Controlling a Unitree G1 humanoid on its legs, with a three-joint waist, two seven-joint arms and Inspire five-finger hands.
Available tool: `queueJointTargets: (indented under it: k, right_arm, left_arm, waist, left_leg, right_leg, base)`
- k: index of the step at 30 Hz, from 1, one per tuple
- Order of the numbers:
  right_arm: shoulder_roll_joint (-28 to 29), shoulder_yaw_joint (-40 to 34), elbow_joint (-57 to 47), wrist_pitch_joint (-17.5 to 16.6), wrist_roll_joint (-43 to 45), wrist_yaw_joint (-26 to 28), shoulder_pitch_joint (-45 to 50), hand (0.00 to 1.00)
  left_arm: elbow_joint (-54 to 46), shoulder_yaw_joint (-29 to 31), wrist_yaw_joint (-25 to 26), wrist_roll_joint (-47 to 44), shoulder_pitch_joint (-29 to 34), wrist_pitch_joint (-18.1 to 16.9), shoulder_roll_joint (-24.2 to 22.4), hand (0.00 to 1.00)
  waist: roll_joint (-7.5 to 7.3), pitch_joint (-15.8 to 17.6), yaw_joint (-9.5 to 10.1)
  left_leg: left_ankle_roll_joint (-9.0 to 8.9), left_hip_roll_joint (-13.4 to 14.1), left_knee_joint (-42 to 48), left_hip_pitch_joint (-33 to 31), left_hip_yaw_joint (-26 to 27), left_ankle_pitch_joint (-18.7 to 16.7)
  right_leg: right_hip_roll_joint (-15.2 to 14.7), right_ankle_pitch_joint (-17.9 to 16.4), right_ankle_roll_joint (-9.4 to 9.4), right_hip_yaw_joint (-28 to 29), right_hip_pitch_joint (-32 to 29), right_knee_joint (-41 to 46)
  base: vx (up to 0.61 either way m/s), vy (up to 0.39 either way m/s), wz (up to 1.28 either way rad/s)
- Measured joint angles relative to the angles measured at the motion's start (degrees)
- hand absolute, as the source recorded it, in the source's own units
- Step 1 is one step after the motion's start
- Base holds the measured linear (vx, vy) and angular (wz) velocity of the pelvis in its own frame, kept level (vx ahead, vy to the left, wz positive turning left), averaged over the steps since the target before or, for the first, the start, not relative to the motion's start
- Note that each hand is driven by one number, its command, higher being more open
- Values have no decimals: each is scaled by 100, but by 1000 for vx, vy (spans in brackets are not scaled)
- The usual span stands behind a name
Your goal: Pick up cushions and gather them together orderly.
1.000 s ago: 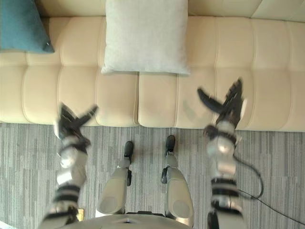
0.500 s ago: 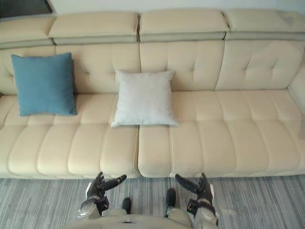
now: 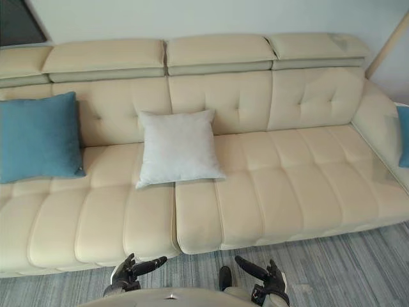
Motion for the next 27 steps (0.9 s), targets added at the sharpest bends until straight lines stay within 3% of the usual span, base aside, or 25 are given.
queueJointTargets:
  k: [5, 6, 7, 8, 9, 10, 12, 13, 14, 15, 17, 18, 19, 25, 27]
  right_arm:
    - [21, 61, 19, 25, -4, -1, -211, 100]
    - [44, 70, 12, 25, -5, -5, -282, 100]
    - [57, 70, 10, 44, -11, -14, -445, 100]
    - [86, 76, 2, 71, -21, -7, -490, 100]
    - [123, 74, 1, 72, -29, -13, -464, 100]
    - [207, 90, 7, 70, -30, -11, -421, 100]
    - [246, 113, -10, 63, -35, -15, -587, 100]
    - [97, 77, -34, 52, -38, -53, -732, 100]
    - [129, 94, -11, 54, -41, -93, -898, 100]
    - [143, 129, 15, 54, -48, -110, -966, 100]
    - [116, 294, 13, 47, -86, -124, -1151, 100]
    - [67, 347, 3, -16, -90, -130, -1261, 100]
    - [19, 347, 4, -20, -90, -143, -1300, 100]
    - [-32, 336, 9, 8, -86, -279, -1020, 100]
    - [-38, 286, -6, 9, -87, -280, -963, 100]
  left_arm:
    - [-9, -21, 7, 9, -63, 22, 71, 100]
    - [-53, -33, 9, 8, -147, 25, 97, 100]
    - [-149, -40, 26, 6, -250, 31, 41, 100]
    - [-239, -45, 38, 7, -270, 32, 50, 100]
    - [-285, -54, 39, 7, -255, 33, 64, 100]
    - [-383, -10, 62, 6, -250, 34, 130, 100]
    - [-424, 104, 77, 0, -336, 40, 71, 100]
    - [-436, 119, 81, -5, -363, 47, -134, 100]
    - [-453, 134, 95, -5, -456, 23, -146, 100]
    - [-457, 97, 136, -8, -512, 25, -128, 100]
    - [-461, 52, 137, -12, -577, 33, -83, 100]
    - [-419, -80, 160, -12, -603, 44, -104, 100]
    - [-420, -213, 160, -10, -611, 47, -161, 100]
    - [-447, -474, 176, -6, -607, 52, -222, 100]
    - [-462, -550, 157, -1, -665, 57, -243, 100]
  waist:
    - [-64, 126, 18]
    - [-97, 140, 13]
    - [-8, 249, 39]
    - [-19, 297, 48]
    - [-26, 310, 57]
    - [-295, 227, 37]
    - [-351, 240, 142]
    - [-146, 246, 313]
    - [-292, 365, 326]
    - [-380, 391, 337]
    - [-318, 400, 367]
    - [-123, 448, 355]
    - [3, 529, 348]
    - [-7, 588, 268]
    - [-37, 596, 237]
  left_leg:
    - [25, 92, 606, -158, 337, -345]
    - [73, 126, 802, -332, 408, -381]
    - [71, 308, 917, -516, 431, -377]
    - [45, 381, 959, -492, 387, -365]
    - [44, 371, 987, -459, 360, -365]
    - [37, 258, 1249, -536, 364, -415]
    - [92, 171, 1519, -897, 447, -535]
    - [372, 97, 1125, -944, 597, -252]
    - [203, 34, 1131, -922, 647, -139]
    - [191, -22, 1175, -965, 638, -130]
    - [135, 85, 1315, -1196, 650, -105]
    - [70, 244, 1335, -1291, 596, -52]
    - [12, 322, 1308, -1271, 502, 14]
    - [-64, 283, 769, -1147, 127, 633]
    - [22, 259, 896, -1278, 67, 572]
  right_leg:
    - [36, 39, 29, 245, -129, 158]
    - [34, 14, 104, 232, -249, 227]
    - [-1, -509, 82, -271, -650, 1218]
    - [-222, -1203, -165, -808, -939, 2686]
    - [-407, -1482, -54, -966, -936, 3298]
    - [-613, -1679, 225, -941, -933, 3701]
    - [-569, -1614, 269, -941, -978, 3448]
    - [-315, -1763, 255, -693, -610, 2771]
    - [-497, -2137, 163, -652, -573, 3461]
    - [-525, -2267, 180, -597, -432, 3249]
    - [-303, -2241, -8, -581, -94, 2290]
    - [-88, -1931, -89, -626, 41, 1842]
    - [13, -1835, -136, -686, 162, 1686]
    - [6, -1772, -246, -1233, 267, 1741]
    - [-95, -1756, -297, -1450, 163, 1785]
  base:
    - [12, 70, -35]
    - [-77, 4, -9]
    - [-69, 4, 2]
    - [-21, -25, 14]
    - [61, -53, 30]
    - [57, -112, 28]
    - [-52, -68, -3]
    - [-114, 44, -24]
    - [-69, 12, -19]
    - [-64, -105, -2]
    - [-109, -139, -13]
    - [-145, -82, -2]
    - [-139, -69, 13]
    - [-141, -47, 39]
    - [-164, 29, 48]
